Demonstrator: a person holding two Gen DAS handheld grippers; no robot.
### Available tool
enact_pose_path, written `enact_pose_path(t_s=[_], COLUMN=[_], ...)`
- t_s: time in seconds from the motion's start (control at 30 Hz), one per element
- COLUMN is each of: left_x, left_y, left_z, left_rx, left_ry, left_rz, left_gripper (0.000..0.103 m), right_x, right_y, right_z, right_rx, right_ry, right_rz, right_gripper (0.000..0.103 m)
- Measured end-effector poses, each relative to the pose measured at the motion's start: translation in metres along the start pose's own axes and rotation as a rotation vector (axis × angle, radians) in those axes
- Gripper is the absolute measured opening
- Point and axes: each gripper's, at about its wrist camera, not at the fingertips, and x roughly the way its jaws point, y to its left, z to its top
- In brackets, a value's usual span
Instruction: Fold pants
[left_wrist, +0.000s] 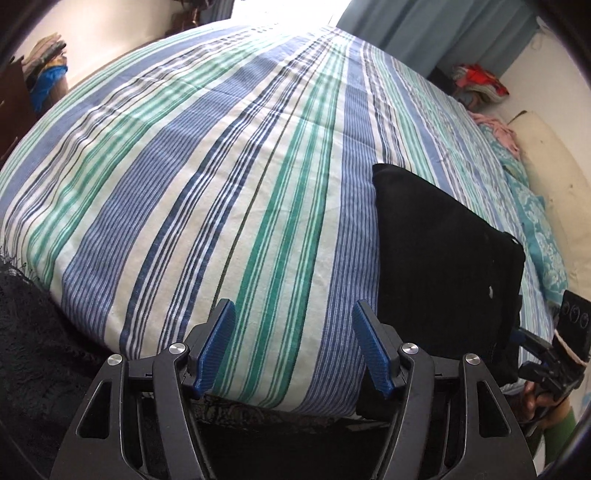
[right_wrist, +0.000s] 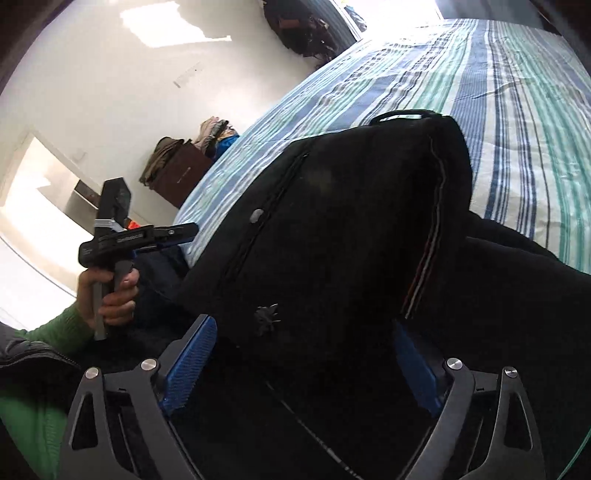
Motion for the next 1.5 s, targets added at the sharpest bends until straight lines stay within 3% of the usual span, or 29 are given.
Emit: enact_pose_path(t_s=[0.13, 0.33, 0.4, 0.43, 0.5, 0.53, 0.57, 0.73, 0.97, 1.13, 1.2, 1.3, 1.43, 1.5], left_x=[0.013, 0.009, 0.011, 0.012, 0.012, 0.011, 0.010, 0.003, -0.005, -0.007, -0.006, -0.003, -0.011, -0.018], left_y=[0.000, 0.002, 0.008, 0.010, 0.015, 0.016, 0.017, 0.017, 0.001, -0.024, -0.038, -0.065, -0.098, -0.113], left_z=[0.000, 0.000, 0.001, 0.001, 0.002, 0.002, 0.003, 0.003, 0.000, -0.005, -0.009, -0.015, -0.024, -0.028], left_rx=[-0.010, -0.001, -0.027, -0.040, -0.060, -0.067, -0.071, -0.069, -0.018, 0.064, 0.108, 0.194, 0.311, 0.370], left_ry=[0.033, 0.019, 0.026, 0.030, 0.033, 0.031, 0.027, 0.013, -0.007, -0.013, -0.017, -0.006, -0.025, -0.056], left_rz=[-0.005, 0.011, 0.011, 0.011, 0.008, 0.007, 0.006, -0.008, -0.025, -0.028, -0.030, -0.031, -0.046, -0.056], left_gripper=[0.067, 0.068, 0.068, 0.068, 0.068, 0.068, 0.068, 0.068, 0.068, 0.068, 0.068, 0.068, 0.068, 0.069], right_x=[0.016, 0.027, 0.031, 0.033, 0.034, 0.029, 0.020, -0.042, -0.112, -0.157, -0.162, -0.140, -0.140, -0.153], right_y=[-0.008, -0.031, -0.014, -0.001, 0.009, 0.012, 0.015, 0.033, 0.022, -0.025, -0.055, -0.097, -0.100, -0.086], right_z=[0.004, 0.018, 0.023, 0.025, 0.026, 0.028, 0.029, 0.034, 0.014, -0.028, -0.052, -0.080, -0.084, -0.070], right_rx=[0.017, 0.207, 0.152, 0.091, 0.102, 0.126, 0.134, 0.196, 0.291, 0.394, 0.465, 0.583, 0.625, 0.550], right_ry=[0.092, 0.030, 0.066, 0.095, 0.115, 0.091, 0.057, -0.167, -0.324, -0.370, -0.325, -0.182, -0.227, -0.229], right_rz=[-0.048, 0.031, -0.067, -0.128, -0.190, -0.175, -0.147, 0.045, 0.123, 0.025, -0.064, -0.267, -0.284, -0.389], right_gripper=[0.093, 0.093, 0.079, 0.043, 0.031, 0.021, 0.018, 0.016, 0.014, 0.014, 0.014, 0.014, 0.021, 0.021])
